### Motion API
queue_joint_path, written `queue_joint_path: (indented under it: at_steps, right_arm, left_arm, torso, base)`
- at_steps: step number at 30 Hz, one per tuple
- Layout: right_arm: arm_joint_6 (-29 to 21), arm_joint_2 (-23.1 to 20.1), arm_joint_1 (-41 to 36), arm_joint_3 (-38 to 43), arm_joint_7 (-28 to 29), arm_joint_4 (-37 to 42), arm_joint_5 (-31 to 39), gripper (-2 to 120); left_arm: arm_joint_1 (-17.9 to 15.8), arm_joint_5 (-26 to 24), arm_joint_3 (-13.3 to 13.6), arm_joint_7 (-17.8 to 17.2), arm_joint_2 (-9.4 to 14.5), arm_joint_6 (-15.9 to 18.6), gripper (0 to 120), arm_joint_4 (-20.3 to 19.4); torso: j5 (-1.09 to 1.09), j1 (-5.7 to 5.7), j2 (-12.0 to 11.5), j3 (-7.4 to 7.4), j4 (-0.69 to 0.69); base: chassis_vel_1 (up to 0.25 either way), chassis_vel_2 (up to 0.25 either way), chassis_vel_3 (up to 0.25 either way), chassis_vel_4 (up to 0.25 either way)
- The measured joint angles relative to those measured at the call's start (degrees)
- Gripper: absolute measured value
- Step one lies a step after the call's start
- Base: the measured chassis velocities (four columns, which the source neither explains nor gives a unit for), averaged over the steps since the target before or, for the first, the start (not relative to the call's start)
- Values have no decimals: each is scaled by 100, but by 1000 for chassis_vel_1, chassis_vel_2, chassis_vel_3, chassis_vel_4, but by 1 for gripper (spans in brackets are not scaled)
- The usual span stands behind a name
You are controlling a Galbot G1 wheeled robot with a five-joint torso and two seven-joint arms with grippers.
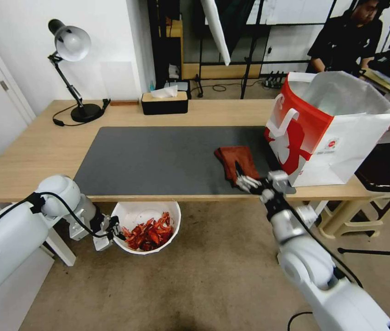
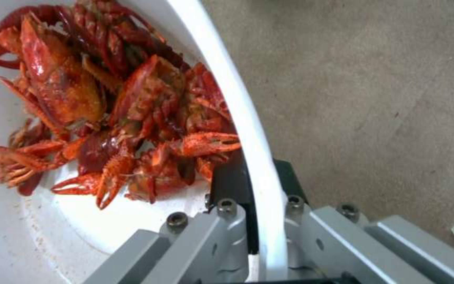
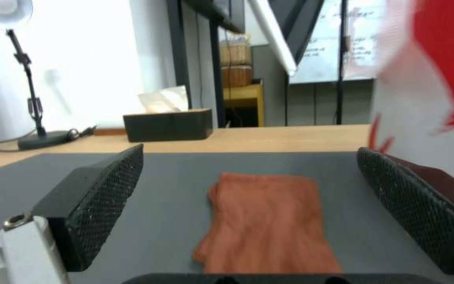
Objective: Sweep shrimp from table into container with towel, then put container into takeout bag.
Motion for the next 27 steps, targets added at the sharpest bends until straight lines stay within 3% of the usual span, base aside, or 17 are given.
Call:
queue_joint_path:
  at_steps: [4,7,11,22,27]
  right_arm:
    - [516,12,-445,207,-271,5,-145,100]
    - [1217,159,-1266,580,-614,-18,-340,100]
    - [1584,454,-1956,776,-820,-143,-600,100]
    - [1712,713,-2295,685,-827,-301,-801,100]
    - [1702,784,-2341,538,-743,-395,-937,100]
  left_arm:
    - [5,0,-2,-7,-8,-16,0,-1]
    - [56,10,-13,-11,-17,-32,0,-58]
    - [140,13,-59,-11,-12,-55,0,-134]
    - [496,16,-213,-17,115,-81,0,-410]
    - [901,57,-527,-24,195,-157,0,-597]
  torso:
    - [0,0,0,0,-1]
    - [-1,0,0,0,0]
    - [0,0,0,-1,-1]
    - [-1,-1,0,0,1]
    - [0,-1,1,0,0]
  base:
    - [0,0,0,0]
    - [0,0,0,0]
    - [0,0,0,0]
    - [0,0,0,0]
    - [0,0,0,0]
